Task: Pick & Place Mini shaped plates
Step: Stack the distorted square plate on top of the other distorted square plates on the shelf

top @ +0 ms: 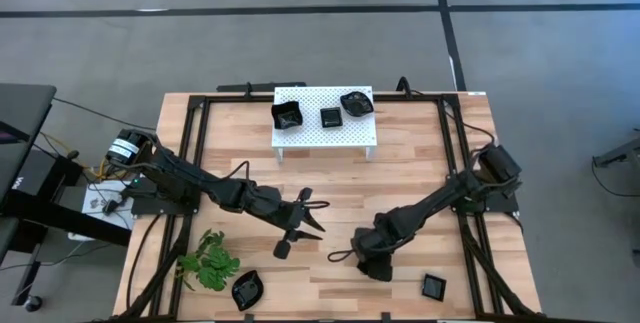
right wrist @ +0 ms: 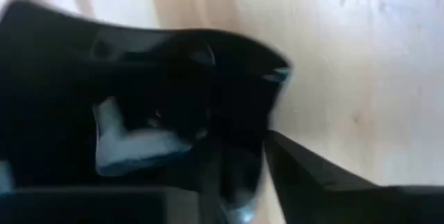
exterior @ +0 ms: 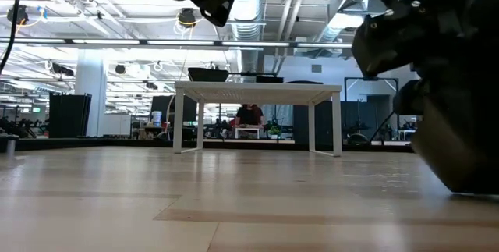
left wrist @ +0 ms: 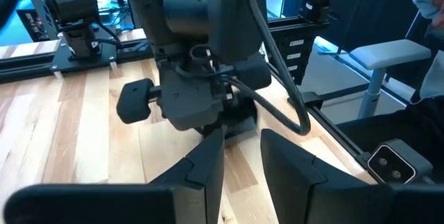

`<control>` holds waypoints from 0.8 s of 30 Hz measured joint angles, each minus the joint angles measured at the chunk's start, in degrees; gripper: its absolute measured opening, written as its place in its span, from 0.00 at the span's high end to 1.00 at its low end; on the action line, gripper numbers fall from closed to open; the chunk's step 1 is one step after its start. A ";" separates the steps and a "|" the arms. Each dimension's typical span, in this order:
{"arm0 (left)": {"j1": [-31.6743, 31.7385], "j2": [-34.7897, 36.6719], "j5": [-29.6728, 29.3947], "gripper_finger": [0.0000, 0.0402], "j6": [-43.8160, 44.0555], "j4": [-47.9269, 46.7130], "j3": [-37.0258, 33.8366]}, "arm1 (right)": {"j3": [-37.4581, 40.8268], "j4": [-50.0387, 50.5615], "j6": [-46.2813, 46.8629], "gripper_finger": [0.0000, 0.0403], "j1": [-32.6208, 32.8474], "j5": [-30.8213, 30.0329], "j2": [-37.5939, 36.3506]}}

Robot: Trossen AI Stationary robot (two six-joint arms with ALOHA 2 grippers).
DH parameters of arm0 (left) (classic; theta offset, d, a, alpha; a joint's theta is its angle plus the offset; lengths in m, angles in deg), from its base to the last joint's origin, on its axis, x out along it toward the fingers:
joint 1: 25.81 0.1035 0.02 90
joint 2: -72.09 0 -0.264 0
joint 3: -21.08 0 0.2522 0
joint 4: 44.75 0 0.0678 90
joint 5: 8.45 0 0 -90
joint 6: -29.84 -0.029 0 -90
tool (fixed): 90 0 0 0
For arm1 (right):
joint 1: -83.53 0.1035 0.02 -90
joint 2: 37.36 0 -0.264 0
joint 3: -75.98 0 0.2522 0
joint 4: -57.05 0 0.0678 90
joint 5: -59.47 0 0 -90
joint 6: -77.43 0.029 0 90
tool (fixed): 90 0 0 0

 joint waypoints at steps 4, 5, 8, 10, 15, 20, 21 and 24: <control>-0.22 0.00 0.46 0.76 0.13 0.02 0.00 | -0.08 -0.06 -0.01 0.91 -1.14 0.60 -0.80; -0.37 0.00 0.47 0.76 0.13 0.05 0.00 | -0.11 -0.06 -0.02 0.95 -1.46 0.89 -0.97; -0.74 0.00 0.67 0.76 0.15 0.11 0.00 | -0.13 -0.11 -0.04 0.97 -2.63 1.84 -1.21; -0.81 0.00 0.66 0.76 0.15 0.53 0.00 | -0.13 0.16 -0.08 0.97 -3.44 1.84 -1.21; -1.09 0.00 0.67 0.76 0.14 0.88 0.00 | -0.13 0.88 -2.66 0.99 -6.41 1.85 -1.57; -1.05 0.00 -0.30 0.76 -0.46 1.17 0.00 | -0.11 0.98 -3.64 0.99 -12.10 1.78 -4.19; -1.05 -0.02 -0.37 0.76 -0.75 0.89 0.00 | -0.13 0.63 -4.49 0.99 -13.38 1.74 -5.14; -1.11 -0.02 -0.22 0.76 -2.83 1.06 -0.02 | -0.17 0.35 -7.11 0.99 -17.22 1.00 -6.98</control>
